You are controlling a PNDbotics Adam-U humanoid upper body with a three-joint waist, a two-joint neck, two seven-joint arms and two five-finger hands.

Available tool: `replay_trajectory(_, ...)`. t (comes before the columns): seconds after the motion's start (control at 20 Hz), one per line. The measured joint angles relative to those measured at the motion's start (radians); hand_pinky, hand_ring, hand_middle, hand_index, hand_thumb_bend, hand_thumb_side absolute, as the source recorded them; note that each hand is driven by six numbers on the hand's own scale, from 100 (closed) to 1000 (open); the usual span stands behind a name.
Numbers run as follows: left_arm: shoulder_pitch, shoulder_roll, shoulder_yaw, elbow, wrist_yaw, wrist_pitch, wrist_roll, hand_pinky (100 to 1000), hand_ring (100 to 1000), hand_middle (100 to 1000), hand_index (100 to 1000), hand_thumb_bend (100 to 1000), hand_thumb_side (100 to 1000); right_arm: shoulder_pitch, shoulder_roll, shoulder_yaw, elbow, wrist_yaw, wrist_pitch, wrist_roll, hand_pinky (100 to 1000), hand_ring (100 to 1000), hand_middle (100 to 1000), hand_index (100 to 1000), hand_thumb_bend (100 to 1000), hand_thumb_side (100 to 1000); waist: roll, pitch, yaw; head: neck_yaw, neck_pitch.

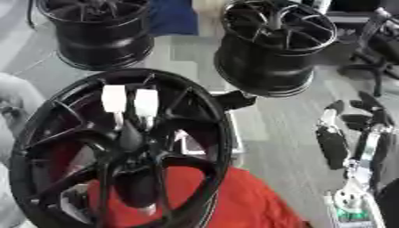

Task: Pull the pin out of the wheel hub.

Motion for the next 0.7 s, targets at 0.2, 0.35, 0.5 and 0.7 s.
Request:
replay_trajectory(0.2,-0.062,0.146,-0.046,-0.001,0.063,-0.088,-0.026,566,546,624,789,100,317,-0.001,-0.006,0.005,0.0,0.0,-0.001,0.005,608,586,675,830,100,436,0.002,0.002,-0.011,0.004,0.0)
replay_trajectory(0.35,-0.113,0.247,-0.087,0.005,0.089,-0.156,-0.062,581,560,642,800,100,261,-0.001,-0.007,0.006,0.0,0.0,-0.002,0.008,608,586,675,830,100,436,0.007,0.002,-0.021,0.005,0.0)
replay_trajectory(0.5,-0.172,0.343,-0.14,0.023,0.087,-0.227,-0.117,597,572,660,809,100,247,-0.001,-0.013,0.011,0.0,0.0,-0.003,0.011,608,585,675,830,100,436,0.009,0.002,-0.03,0.009,0.0)
replay_trajectory(0.7,-0.282,0.44,-0.233,0.072,0.035,-0.324,-0.214,634,603,699,824,100,250,-0.001,-0.019,0.014,0.0,0.0,-0.003,0.015,608,586,674,830,100,436,0.018,-0.001,-0.046,0.014,0.0)
